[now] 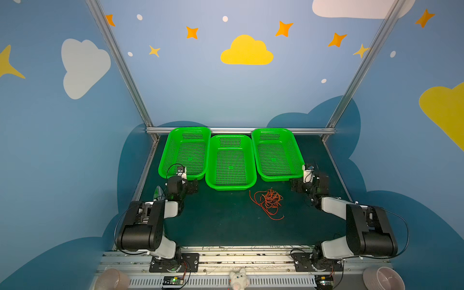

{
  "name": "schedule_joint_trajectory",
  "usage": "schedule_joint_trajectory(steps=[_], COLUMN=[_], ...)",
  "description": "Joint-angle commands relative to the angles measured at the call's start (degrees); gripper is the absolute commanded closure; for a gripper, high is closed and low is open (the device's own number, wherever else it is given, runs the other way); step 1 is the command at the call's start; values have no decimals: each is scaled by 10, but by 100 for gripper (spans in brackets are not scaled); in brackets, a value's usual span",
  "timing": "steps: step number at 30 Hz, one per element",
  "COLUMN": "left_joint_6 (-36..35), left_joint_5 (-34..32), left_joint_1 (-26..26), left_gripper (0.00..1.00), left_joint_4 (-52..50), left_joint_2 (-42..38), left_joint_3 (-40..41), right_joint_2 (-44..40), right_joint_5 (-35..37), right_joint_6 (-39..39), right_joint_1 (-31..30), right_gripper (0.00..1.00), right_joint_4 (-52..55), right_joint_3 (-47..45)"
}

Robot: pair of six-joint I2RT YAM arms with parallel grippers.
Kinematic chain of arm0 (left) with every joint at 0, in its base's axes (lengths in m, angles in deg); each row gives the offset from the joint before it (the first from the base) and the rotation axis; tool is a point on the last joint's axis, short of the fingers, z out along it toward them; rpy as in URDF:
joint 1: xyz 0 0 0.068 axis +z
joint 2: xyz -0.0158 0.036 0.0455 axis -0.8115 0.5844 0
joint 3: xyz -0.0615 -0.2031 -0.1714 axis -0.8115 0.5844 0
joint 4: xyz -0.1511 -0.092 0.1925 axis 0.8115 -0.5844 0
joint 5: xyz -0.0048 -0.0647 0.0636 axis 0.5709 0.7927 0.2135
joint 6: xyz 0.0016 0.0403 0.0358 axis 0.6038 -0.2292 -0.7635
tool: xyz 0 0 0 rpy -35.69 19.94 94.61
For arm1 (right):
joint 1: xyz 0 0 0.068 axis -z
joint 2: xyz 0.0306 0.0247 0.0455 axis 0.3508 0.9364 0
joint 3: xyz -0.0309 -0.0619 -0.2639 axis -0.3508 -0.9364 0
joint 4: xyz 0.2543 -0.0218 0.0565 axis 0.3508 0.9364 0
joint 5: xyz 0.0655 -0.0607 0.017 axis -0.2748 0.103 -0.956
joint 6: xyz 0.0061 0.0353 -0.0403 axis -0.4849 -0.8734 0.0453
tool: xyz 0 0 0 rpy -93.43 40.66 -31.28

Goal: Untangle and sort cables by color
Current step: Untie the cable.

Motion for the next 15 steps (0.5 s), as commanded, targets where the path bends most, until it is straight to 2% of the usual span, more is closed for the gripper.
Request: schedule_joint_trajectory(steps=[1,15], left_joint_6=[-4,-3], left_joint_5=[7,7], left_joint_1=[-1,-1], left_gripper=[0,0], left_joint_4=[34,32], left_joint_2=[1,1], left_joint_3=[-16,-16], right_joint_2=[-3,0], right_joint_5=[1,-13], right_joint_6=[-7,-12], right_joint_1=[0,9], right_gripper=[4,4], right_joint_4=[-26,-24], right_joint_3=[11,14])
